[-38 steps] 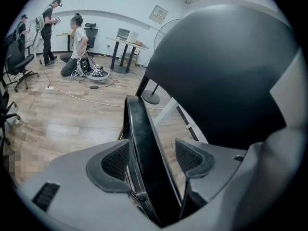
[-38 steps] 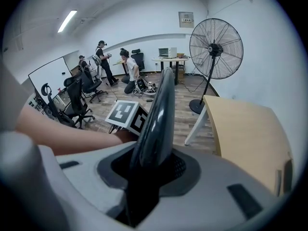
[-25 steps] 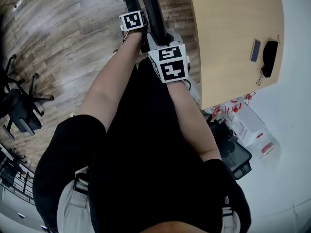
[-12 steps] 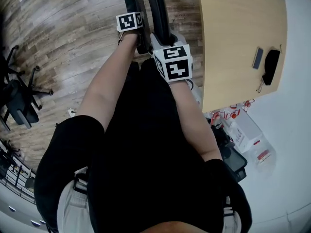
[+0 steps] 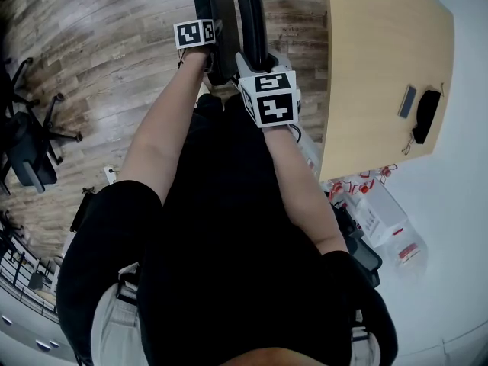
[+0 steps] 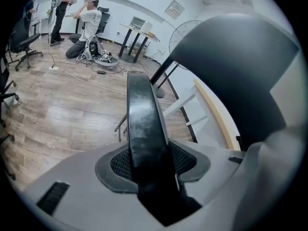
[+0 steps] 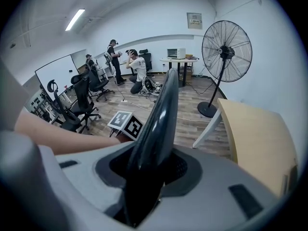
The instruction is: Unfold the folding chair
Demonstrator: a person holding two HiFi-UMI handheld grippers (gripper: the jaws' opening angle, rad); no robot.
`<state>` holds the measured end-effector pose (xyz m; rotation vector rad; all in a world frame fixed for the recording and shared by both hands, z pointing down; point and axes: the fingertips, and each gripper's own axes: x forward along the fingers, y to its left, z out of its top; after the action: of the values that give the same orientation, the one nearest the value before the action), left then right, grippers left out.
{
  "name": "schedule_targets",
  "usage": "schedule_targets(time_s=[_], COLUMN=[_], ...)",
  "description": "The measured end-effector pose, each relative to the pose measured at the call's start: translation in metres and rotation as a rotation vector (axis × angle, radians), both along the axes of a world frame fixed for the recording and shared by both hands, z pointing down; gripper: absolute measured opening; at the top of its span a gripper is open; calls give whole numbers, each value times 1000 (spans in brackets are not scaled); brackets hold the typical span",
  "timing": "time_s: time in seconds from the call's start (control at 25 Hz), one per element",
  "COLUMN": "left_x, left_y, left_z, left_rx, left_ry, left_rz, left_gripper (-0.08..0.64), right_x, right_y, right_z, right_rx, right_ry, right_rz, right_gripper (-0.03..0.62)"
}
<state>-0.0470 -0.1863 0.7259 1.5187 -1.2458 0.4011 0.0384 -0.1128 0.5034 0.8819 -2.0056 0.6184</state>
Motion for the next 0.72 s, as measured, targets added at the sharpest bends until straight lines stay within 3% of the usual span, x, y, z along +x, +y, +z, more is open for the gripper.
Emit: schedule_targets(time_s=[0.24, 0.72], left_x=[-30, -96], left_y=[14, 38], left_z=[13, 58], left_rx=[0, 3], left_ry=[46, 244], left_rz=[-12, -21], left_gripper=[195, 198], right_x=[5, 22], right_y=[0, -8], right_z=[5, 29], right_rx=[-5, -31], right_ry=[17, 12], right_rz=[19, 55], right_gripper=[123, 95])
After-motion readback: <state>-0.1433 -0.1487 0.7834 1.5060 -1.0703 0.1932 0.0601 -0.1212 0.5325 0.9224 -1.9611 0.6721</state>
